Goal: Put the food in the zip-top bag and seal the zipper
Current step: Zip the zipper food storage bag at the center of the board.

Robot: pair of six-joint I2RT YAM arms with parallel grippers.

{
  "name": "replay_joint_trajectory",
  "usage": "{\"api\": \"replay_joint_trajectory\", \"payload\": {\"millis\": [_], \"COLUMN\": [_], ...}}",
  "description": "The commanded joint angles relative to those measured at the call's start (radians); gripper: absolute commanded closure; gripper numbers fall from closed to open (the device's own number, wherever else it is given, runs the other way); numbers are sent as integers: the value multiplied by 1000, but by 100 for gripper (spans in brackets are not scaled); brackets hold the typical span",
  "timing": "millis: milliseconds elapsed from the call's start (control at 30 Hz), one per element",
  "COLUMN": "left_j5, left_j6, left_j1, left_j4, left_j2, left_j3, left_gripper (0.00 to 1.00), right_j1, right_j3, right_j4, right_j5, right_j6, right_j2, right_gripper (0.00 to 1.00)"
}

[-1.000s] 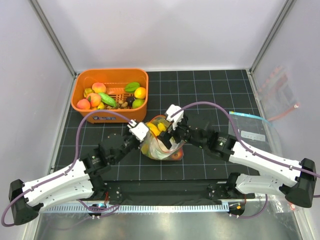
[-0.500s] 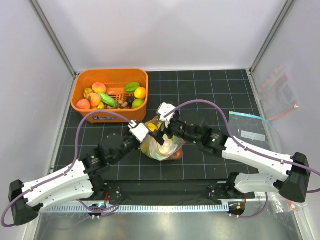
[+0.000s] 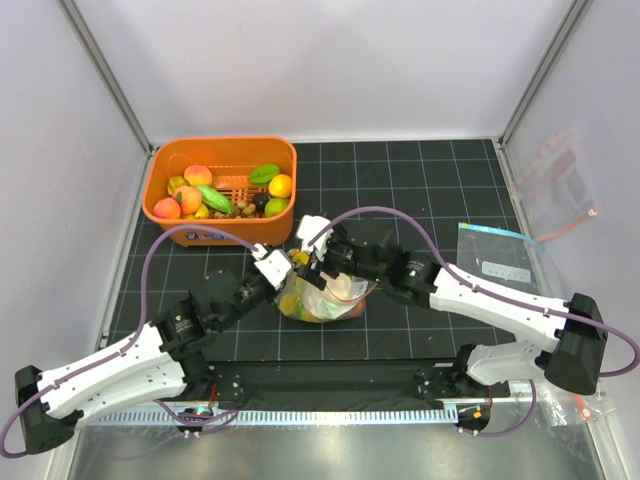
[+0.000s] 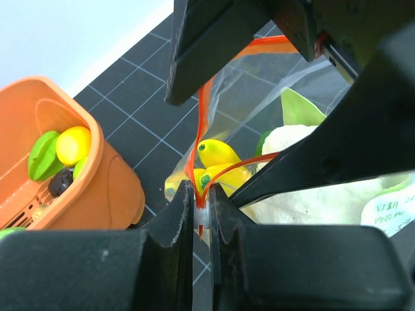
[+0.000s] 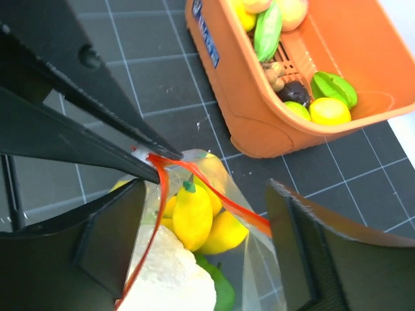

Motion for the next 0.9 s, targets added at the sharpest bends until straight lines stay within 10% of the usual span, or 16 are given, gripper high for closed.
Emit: {"api": "replay_joint_trajectory", "payload": {"millis": [0, 133, 433, 667, 867], "left_j5": [-5, -8, 4, -3, -34], "left_j6": [-6, -3, 3, -41, -60], "left_j1": [-7, -11, -17, -17, -17], "left_j4": [46, 45, 52, 152, 206], "left_j2": [-5, -8, -18, -84, -134], "left_j3": [28, 27, 22, -45, -87], "left_gripper": [97, 97, 90, 30, 26], "right_j1": [4, 4, 4, 4, 4], "right_j3": [69, 81, 69, -72, -162], "right_j4": [-38, -71, -44, 104, 191], "right_j5": [-43, -55, -22, 47, 129], "right_j6": [-85, -102, -54, 16, 56], "right_j2": [20, 34, 16, -88, -162], "right_gripper": [21, 34, 99, 99, 99]}}
